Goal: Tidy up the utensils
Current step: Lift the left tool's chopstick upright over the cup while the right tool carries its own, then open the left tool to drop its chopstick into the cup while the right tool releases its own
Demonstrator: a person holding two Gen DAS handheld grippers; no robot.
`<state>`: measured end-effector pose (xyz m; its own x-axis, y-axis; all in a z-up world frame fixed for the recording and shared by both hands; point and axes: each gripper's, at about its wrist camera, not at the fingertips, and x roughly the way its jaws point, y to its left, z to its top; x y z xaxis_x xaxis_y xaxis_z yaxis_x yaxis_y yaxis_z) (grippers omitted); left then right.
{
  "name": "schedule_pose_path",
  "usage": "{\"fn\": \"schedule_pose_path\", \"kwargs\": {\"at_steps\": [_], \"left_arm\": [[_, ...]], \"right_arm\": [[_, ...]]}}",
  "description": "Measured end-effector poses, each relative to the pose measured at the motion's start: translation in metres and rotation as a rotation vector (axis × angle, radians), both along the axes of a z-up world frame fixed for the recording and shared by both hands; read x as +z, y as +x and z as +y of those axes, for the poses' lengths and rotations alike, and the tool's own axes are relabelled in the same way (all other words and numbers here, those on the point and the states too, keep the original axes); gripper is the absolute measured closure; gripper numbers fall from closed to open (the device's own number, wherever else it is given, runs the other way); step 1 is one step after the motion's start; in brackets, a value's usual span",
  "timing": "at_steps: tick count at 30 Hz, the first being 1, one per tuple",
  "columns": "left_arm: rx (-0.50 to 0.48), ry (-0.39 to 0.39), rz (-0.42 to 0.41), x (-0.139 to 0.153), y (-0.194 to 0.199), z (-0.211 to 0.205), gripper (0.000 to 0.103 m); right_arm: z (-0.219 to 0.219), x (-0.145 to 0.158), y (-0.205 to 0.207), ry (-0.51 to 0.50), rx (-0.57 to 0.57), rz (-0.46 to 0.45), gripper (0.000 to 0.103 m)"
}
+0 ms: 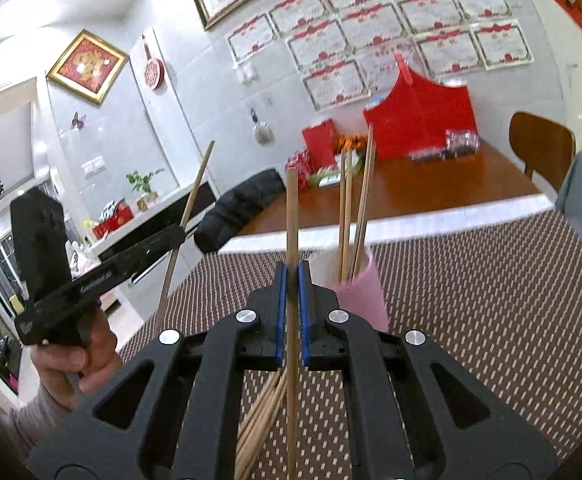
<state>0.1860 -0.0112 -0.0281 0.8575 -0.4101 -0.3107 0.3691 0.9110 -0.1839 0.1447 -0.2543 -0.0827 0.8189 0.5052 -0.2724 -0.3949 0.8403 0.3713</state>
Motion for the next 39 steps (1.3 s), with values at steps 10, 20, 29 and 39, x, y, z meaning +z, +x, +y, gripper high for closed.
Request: {"fn": "schedule_pose_path", "kwargs": {"at_steps": [10,20,29,39], "left_arm": [[-0.059,-0.179,-0.153,0.033,0.029,-0.011,0.097],[-0.016,-0.226,-0.220,0.028,0.093,-0.053,0.097],[0.026,-0.168,-0.200,-0.006,0.125,-0.077,0.097],[0.042,-0.098,-0.123,-0.037,0.132,-0.072,0.097]], "right_arm": [[-0.011,0.072,0.043,0.069,-0.044,-0.138,0.097],[-0.025,0.076,0.094,0.164,-0.133,-0.208,0.097],[-0.031,0.053,0.127,0.155,-0.145,-0.178,0.097],[-0.018,0.034,0.145,0.087,-0.117,-0.087,0.097]]}}
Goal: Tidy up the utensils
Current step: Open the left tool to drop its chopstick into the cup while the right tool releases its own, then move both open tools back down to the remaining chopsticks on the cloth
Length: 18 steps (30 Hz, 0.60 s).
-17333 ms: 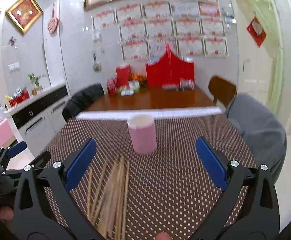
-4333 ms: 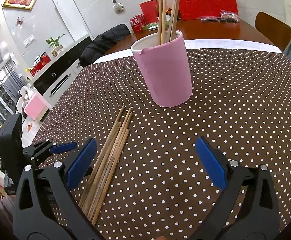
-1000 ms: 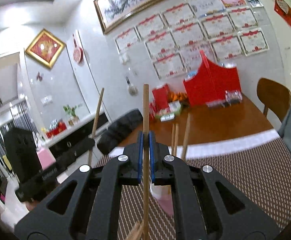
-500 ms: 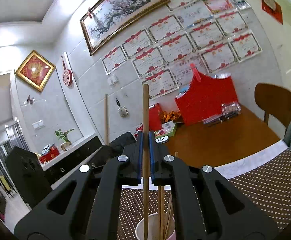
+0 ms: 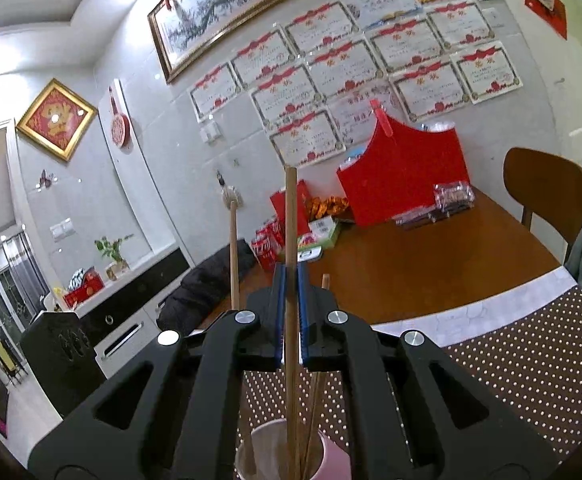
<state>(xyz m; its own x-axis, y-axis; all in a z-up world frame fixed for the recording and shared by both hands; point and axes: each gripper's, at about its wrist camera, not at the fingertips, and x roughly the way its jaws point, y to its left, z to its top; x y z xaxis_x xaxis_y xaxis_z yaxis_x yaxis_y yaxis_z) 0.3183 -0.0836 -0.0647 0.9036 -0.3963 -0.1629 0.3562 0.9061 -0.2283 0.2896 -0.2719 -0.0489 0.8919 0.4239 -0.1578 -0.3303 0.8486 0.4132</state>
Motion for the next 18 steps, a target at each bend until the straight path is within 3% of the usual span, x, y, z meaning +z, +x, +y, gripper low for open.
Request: {"fn": "schedule_pose_path", "kwargs": {"at_steps": [3,5,6,7,8,9,13,18], "left_arm": [[-0.003,0.022,0.030,-0.005,-0.003,0.000,0.097],[-0.004,0.048,0.036,-0.004,-0.007,0.000,0.090],[0.000,0.056,0.037,-0.003,-0.010,0.001,0.070],[0.008,0.055,0.031,0.000,-0.015,0.004,0.061],[0.014,0.050,0.022,0.004,-0.021,0.008,0.045],[0.018,0.046,0.014,0.006,-0.025,0.010,0.038],[0.038,0.057,0.002,0.023,-0.047,0.023,0.027],[0.079,0.127,0.044,0.032,-0.068,0.035,0.024]], "right_arm": [[0.002,-0.004,0.011,-0.033,0.061,0.092,0.091],[-0.002,-0.005,0.014,-0.024,0.070,0.140,0.039],[-0.008,-0.004,0.012,-0.007,0.049,0.141,0.010],[-0.014,-0.002,0.007,0.006,0.022,0.123,0.009],[-0.019,0.001,0.003,0.015,0.002,0.104,0.009],[-0.025,0.004,-0.001,0.024,-0.013,0.097,0.009],[-0.042,0.010,-0.011,0.075,-0.066,0.076,0.006],[-0.046,0.018,-0.019,0.086,-0.107,0.080,0.006]]}}
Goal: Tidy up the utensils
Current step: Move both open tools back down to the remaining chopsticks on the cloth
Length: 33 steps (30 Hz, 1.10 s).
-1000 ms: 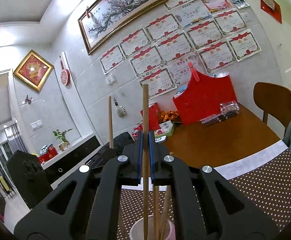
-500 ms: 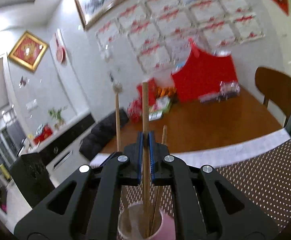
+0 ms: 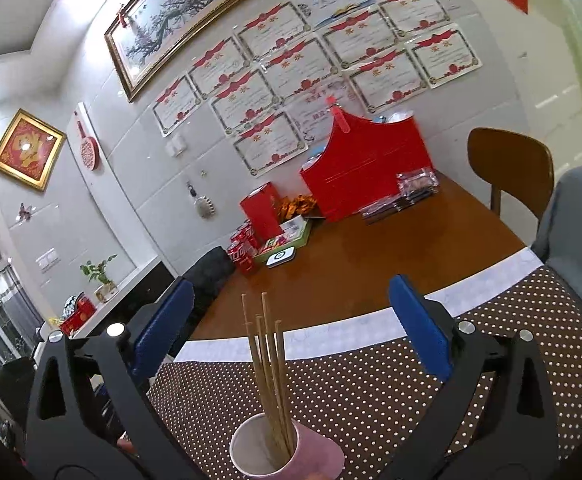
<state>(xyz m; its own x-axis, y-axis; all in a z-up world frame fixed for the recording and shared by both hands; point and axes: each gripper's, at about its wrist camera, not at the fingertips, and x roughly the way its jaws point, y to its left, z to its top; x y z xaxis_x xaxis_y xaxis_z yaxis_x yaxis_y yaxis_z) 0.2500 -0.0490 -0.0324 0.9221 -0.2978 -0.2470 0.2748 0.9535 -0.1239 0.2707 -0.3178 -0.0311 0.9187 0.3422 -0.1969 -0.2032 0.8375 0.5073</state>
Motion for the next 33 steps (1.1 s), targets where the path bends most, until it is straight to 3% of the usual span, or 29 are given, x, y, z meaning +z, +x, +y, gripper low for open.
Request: {"fn": "schedule_pose_path", "kwargs": {"at_steps": [4,7,11,17,22,27,33], "left_arm": [[0.044,0.053,0.006,0.005,-0.022,0.010,0.024],[0.060,0.051,0.016,0.010,-0.038,0.022,0.024],[0.067,0.068,0.023,0.020,-0.061,0.030,0.024],[0.039,0.101,0.022,0.028,-0.094,0.033,0.024],[0.032,0.123,0.050,0.018,-0.119,0.037,0.024],[0.020,0.178,0.105,-0.006,-0.137,0.038,0.024],[0.002,0.249,0.269,-0.059,-0.141,0.040,0.024]], "right_arm": [[0.010,0.011,-0.008,-0.032,0.005,-0.006,0.006],[0.023,0.024,-0.025,-0.071,0.010,-0.032,0.006],[0.041,0.033,-0.060,-0.135,0.007,-0.059,0.006],[0.066,0.030,-0.113,-0.264,0.000,-0.030,0.006],[0.088,0.010,-0.147,-0.351,0.024,0.005,0.006],[0.103,-0.030,-0.161,-0.398,0.071,0.069,0.006],[0.094,-0.081,-0.146,-0.324,0.142,0.150,0.006]]}}
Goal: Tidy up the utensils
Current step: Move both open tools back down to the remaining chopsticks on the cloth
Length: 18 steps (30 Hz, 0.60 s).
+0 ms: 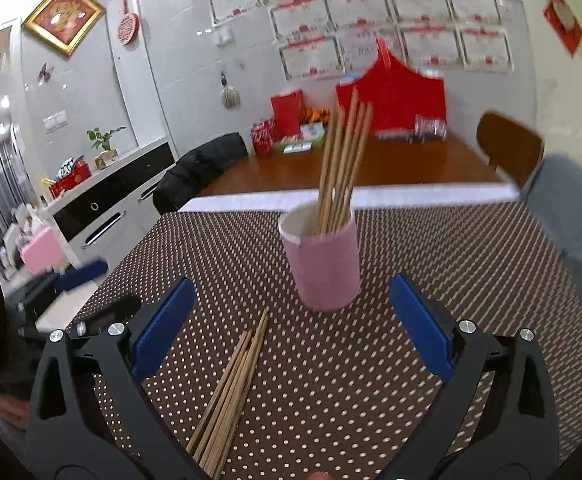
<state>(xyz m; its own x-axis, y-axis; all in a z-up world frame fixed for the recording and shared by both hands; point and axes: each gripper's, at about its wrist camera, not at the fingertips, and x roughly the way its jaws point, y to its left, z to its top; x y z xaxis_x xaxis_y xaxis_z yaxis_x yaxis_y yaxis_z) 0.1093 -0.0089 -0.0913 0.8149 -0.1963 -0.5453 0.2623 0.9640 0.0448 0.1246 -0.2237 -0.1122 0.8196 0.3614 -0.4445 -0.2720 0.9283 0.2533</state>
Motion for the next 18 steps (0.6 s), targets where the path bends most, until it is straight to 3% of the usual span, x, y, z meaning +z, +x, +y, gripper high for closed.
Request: {"fn": "schedule_pose_path", "kwargs": {"at_steps": [3,6,10,15,18], "left_arm": [[-0.004,0.040,0.075,-0.026,0.000,-0.001,0.024],[-0.038,0.060,0.151,-0.052,-0.002,-0.004,0.024],[-0.059,0.112,0.188,-0.073,-0.005,-0.010,0.024],[-0.088,0.182,0.252,-0.095,-0.003,-0.013,0.024],[-0.096,0.184,0.255,-0.098,-0.005,-0.009,0.024]], "right_arm": [[-0.004,-0.017,0.008,-0.006,0.005,0.067,0.006],[-0.011,-0.024,0.010,-0.032,-0.017,0.077,0.006],[-0.019,-0.036,0.017,-0.028,-0.009,0.145,0.006],[-0.001,-0.059,0.026,-0.136,0.059,0.240,0.006],[0.019,-0.071,0.028,-0.228,0.107,0.276,0.006]]}}
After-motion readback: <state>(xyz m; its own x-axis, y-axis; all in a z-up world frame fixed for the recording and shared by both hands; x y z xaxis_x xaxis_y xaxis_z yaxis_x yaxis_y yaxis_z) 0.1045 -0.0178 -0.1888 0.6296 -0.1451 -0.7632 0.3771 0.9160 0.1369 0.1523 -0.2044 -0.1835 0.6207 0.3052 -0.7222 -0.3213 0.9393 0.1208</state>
